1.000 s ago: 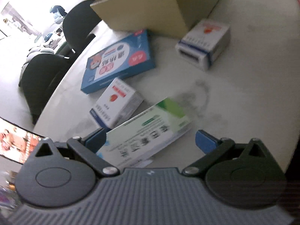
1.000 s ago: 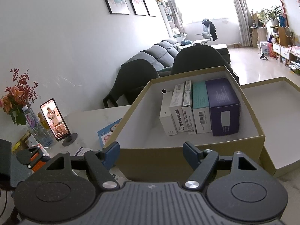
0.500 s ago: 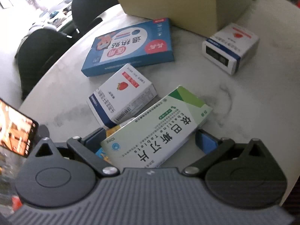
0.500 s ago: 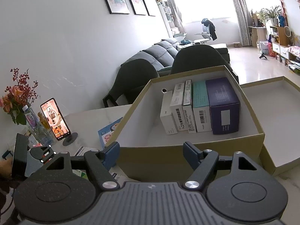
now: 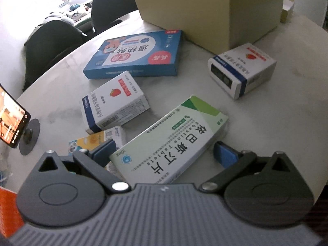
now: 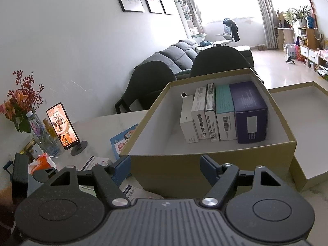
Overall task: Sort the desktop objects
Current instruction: 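Move the left tool to the white-and-green Ebastine tablet box, then close the left gripper around the white-and-green tablet box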
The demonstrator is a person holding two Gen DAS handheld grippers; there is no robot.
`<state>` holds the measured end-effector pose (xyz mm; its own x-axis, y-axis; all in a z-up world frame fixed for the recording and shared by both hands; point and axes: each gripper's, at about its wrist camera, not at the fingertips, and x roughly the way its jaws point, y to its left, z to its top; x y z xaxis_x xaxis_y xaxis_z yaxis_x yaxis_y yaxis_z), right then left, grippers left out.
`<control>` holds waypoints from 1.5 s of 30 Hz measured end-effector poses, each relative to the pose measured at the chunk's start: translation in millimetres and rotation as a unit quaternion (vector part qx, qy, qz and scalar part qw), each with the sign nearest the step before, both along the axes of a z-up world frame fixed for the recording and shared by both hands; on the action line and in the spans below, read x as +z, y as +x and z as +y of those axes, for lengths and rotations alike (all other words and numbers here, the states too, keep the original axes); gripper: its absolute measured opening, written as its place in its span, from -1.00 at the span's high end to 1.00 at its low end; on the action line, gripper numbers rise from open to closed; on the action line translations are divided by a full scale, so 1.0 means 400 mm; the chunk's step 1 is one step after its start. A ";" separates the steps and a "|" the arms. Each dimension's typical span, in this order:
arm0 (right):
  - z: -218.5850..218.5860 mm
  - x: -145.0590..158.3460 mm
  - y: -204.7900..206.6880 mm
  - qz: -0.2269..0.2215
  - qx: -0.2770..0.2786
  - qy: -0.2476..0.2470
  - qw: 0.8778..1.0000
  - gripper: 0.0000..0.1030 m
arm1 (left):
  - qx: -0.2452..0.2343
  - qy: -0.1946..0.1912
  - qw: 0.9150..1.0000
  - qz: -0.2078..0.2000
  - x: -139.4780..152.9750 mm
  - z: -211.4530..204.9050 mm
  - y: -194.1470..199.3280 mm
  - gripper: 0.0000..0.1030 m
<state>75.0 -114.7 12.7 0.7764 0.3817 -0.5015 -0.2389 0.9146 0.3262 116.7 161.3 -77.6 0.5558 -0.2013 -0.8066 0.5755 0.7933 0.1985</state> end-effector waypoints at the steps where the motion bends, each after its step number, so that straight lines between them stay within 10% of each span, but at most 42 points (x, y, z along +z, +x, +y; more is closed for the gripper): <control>1: 0.000 0.001 -0.003 -0.001 0.000 0.000 1.000 -0.50 | 0.006 -0.001 1.000 0.000 0.000 -0.003 -0.002 -1.00; 22: -0.019 0.007 -0.043 -0.008 -0.004 0.010 1.000 -0.50 | 0.130 -0.017 0.991 -0.001 -0.002 -0.050 -0.019 -1.00; 45: 0.028 -0.037 -0.056 0.028 0.038 0.008 0.999 -0.52 | 0.236 -0.175 0.956 0.014 -0.014 -0.040 -0.078 -0.99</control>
